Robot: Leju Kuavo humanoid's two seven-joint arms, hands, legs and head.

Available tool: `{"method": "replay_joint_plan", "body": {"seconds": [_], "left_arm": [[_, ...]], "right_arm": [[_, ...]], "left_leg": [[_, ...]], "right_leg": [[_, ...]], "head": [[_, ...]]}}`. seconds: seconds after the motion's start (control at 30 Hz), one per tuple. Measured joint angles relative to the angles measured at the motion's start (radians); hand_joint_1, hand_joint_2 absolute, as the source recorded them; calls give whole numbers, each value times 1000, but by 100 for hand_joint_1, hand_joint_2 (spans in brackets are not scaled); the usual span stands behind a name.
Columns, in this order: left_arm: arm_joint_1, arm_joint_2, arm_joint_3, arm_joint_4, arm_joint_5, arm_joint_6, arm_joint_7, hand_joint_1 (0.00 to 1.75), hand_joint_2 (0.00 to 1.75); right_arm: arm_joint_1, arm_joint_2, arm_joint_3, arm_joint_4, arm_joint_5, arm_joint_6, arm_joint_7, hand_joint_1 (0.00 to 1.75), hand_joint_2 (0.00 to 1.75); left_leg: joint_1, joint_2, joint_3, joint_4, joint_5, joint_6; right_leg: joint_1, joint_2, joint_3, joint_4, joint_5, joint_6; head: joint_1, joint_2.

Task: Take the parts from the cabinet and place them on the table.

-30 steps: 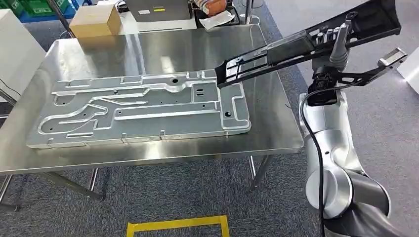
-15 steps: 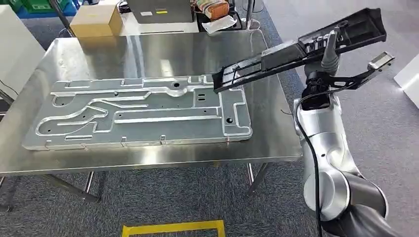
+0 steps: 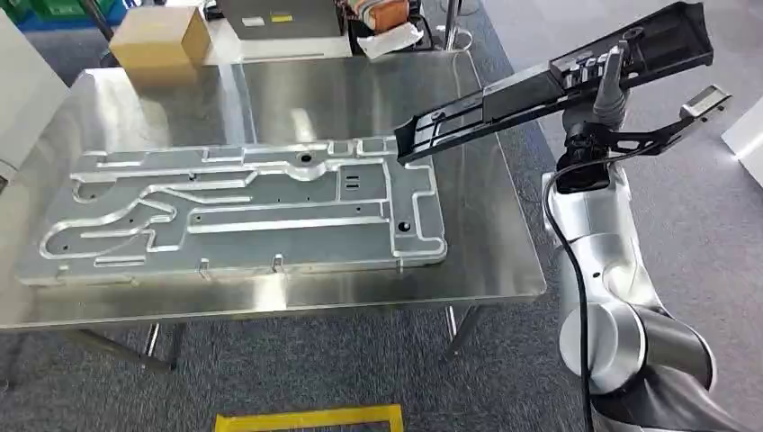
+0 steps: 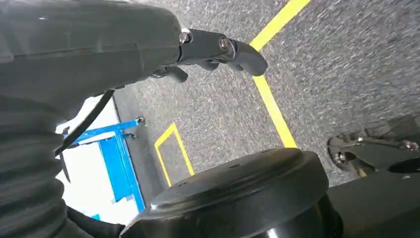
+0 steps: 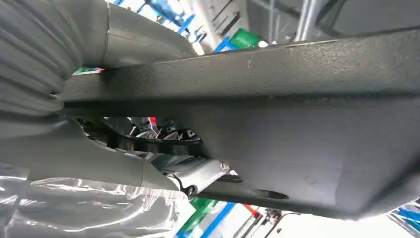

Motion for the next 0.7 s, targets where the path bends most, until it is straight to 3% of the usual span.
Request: {"method": "replay_joint_plan", "body": {"seconds": [0.1, 0.13, 0.17, 0.2, 0.27, 0.3, 0.33, 0.43, 0.47, 0.5, 0.57, 0.63, 0.67, 0.7], "left_arm": [[-16, 0, 2, 0, 8, -7, 3, 0, 175], [-18, 0, 3, 0, 12, -13, 7, 0, 175], [-18, 0, 4, 0, 16, -17, 11, 0, 175], [-17, 0, 4, 0, 18, -18, 14, 0, 175], [-9, 0, 4, 0, 19, -18, 18, 0, 175], [-3, -1, 4, 0, 21, -19, 18, 0, 175], [0, -2, 5, 0, 26, -21, 17, 0, 175], [-3, -2, 6, 0, 27, -22, 18, 0, 175], [-3, -3, 6, 0, 26, -23, 17, 0, 175], [-3, -3, 6, 0, 27, -23, 17, 0, 175], [-3, -5, 6, 0, 28, -26, 16, 0, 175], [-2, -5, 6, 0, 34, -27, 16, 0, 175], [-2, -5, 6, 0, 36, -28, 16, 0, 175], [-3, -5, 6, 0, 36, -29, 16, 0, 175]], "right_arm": [[-2, 0, 0, 5, 1, 0, 0, 175, 175], [0, 1, 0, 8, 2, 0, 1, 175, 175], [1, 1, 0, 11, 2, -1, 2, 175, 175], [0, 2, 0, 12, 3, -2, 3, 175, 175], [-4, 3, 0, 13, 12, -13, 3, 175, 175], [-5, 5, 2, 15, 19, -19, 3, 175, 175], [-4, 5, 5, 20, 31, -29, 4, 175, 175], [-5, 5, 21, 25, 62, -48, 9, 175, 175], [-11, 6, 30, 25, 69, -50, 9, 175, 175], [-19, 5, 35, 25, 72, -51, 8, 175, 175], [-25, 8, 45, 30, 80, -52, 10, 175, 175], [-23, 10, 51, 38, 87, -55, 11, 175, 175], [-22, 11, 55, 42, 88, -55, 13, 175, 175], [-22, 12, 58, 45, 90, -56, 13, 175, 175]], "left_leg": [[-2, 2, -119, 236, -86, -8], [-6, 2, -136, 275, -84, -8], [-9, 2, -128, 259, -54, -5], [-10, 3, -104, 200, -3, -1], [-9, 6, -54, 37, 108, 7], [-10, 8, -51, 30, 99, 9], [-12, 7, -52, 17, 117, 13], [-11, 2, -46, -11, 108, 22], [2, -12, -9, -66, 97, 27], [1, -21, -14, -68, 99, 42], [1, -30, -18, -73, 104, 48], [1, -47, -17, -68, 104, 48], [1, -57, -16, -66, 102, 48], [1, -67, -13, -64, 99, 47]], "right_leg": [[2, -2, 7, -1, -7, -5], [3, -2, 11, 0, -9, -5], [3, -2, 18, 1, -13, -5], [3, -2, 25, 1, -16, -5], [5, -2, 34, 1, -19, -2], [8, -1, 35, -9, -15, 2], [10, 0, 34, -7, -8, 8], [10, -11, 31, -15, 3, 23], [13, -11, 19, -11, -6, 28], [13, -7, 4, 13, -23, 32], [10, -6, -58, 158, -84, 39], [9, -6, -119, 280, -110, 40], [10, -5, -126, 279, -91, 38], [11, -1, -107, 230, -49, 34]], "head": [[0, 0], [0, 0], [0, 0], [0, 0], [0, 0], [0, 0], [0, 0], [0, 0], [0, 0], [0, 0], [0, 0], [0, 0], [0, 0], [0, 0]]}}
